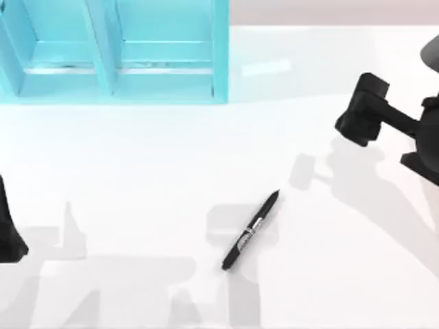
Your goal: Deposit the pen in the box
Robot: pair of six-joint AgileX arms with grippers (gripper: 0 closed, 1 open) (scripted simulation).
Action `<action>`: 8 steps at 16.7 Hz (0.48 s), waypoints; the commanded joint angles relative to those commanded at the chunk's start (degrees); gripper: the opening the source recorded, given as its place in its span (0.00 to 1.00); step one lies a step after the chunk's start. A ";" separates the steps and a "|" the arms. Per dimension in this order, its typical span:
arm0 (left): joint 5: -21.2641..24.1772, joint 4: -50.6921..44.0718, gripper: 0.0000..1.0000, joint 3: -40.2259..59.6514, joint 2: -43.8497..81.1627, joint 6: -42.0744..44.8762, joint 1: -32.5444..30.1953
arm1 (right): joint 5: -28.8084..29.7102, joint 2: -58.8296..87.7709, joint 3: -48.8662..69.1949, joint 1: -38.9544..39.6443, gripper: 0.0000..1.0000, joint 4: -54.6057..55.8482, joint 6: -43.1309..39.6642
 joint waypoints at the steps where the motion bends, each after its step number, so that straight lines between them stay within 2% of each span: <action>1: 0.00 0.00 1.00 0.00 0.00 0.00 0.00 | -0.08 6.25 4.75 1.75 1.00 -2.98 3.62; 8: 0.00 0.00 1.00 0.00 0.00 0.00 0.00 | -0.68 42.02 31.50 9.20 1.00 -20.13 22.82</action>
